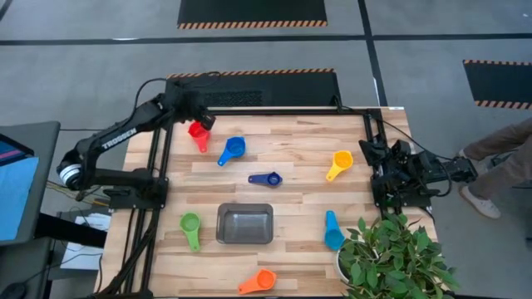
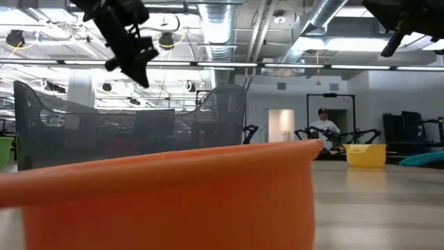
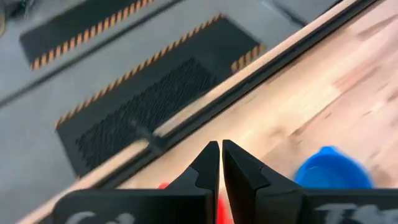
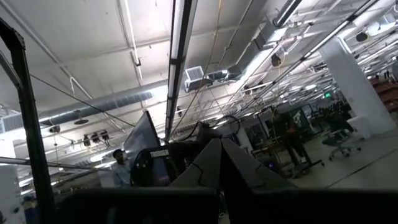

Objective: Nest measuring cups in basket
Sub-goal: Put the red measuring cup into the bin

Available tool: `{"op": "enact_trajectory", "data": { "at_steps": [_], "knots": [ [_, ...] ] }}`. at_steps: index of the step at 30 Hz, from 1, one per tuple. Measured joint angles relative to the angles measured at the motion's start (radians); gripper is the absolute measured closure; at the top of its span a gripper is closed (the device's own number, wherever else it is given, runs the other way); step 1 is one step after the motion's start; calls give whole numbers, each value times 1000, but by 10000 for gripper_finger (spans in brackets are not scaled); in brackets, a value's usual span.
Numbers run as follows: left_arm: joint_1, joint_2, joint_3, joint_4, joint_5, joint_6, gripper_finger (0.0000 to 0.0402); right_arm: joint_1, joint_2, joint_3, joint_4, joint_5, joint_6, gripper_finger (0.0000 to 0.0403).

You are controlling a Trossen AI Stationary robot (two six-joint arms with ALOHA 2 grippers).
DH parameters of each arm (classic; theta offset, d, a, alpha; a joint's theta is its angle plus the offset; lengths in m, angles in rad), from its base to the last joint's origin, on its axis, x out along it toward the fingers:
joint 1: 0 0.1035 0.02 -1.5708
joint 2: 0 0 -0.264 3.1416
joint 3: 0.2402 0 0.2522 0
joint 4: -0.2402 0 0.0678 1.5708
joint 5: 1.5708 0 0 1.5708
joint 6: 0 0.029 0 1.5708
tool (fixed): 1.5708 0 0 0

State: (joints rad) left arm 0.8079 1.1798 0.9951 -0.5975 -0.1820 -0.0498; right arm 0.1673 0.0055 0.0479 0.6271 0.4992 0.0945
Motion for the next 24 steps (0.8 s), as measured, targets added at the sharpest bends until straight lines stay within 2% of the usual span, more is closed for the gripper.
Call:
{"op": "enact_trajectory", "data": {
  "at_steps": [8, 12, 24],
  "knots": [
    [32, 116, 0, -32, 8, 25, 391, 0, 0, 0, 0, 0, -20, 370],
    [32, 186, 0, -32, 17, 63, 391, 0, 0, 0, -2, 0, 36, 375],
    [32, 351, 0, -31, 19, 43, 391, 3, 0, 0, -28, -28, 29, 370]
  ]
}}
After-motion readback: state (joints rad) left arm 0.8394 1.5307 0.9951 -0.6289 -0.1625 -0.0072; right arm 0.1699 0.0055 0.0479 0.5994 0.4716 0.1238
